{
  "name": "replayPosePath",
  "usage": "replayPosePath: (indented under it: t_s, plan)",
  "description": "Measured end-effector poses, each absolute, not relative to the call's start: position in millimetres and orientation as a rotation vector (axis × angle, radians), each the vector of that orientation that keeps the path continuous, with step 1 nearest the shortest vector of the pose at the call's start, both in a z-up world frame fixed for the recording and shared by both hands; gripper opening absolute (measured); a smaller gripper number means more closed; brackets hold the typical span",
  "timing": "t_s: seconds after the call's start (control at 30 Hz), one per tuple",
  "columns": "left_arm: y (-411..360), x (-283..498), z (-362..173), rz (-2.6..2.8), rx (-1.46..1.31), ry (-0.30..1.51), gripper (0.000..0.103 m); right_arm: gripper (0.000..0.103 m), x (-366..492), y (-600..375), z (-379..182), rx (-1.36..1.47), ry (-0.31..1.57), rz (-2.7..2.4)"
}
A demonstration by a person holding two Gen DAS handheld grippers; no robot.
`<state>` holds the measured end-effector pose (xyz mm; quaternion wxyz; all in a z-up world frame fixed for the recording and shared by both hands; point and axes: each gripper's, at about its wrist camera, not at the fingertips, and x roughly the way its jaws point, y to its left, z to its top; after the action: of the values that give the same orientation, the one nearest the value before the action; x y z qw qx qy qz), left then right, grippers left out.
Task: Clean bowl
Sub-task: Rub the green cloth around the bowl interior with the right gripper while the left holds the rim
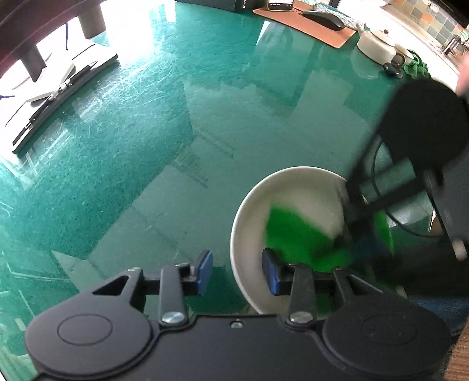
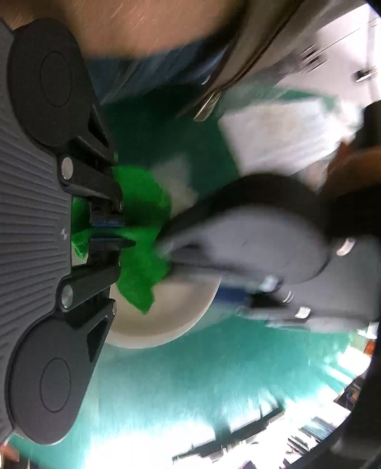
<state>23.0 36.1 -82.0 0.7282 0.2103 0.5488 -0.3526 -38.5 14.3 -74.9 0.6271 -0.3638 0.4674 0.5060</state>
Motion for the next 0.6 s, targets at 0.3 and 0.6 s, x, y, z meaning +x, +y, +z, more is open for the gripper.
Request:
replayPosePath:
  t_s: [0.3, 0.6]
  plan:
    - [43.8, 22.8, -86.3, -0.748, 0.431, 1.203, 0.044, 0.037, -22.2, -6.4, -70.2, -0.824, 0.993, 1.055]
    - [41.0, 19.0, -83.7, -0.742, 0.458, 1.194, 0.045, 0.016, -12.3, -4.3, -80.6, -0.799, 1.063, 1.087]
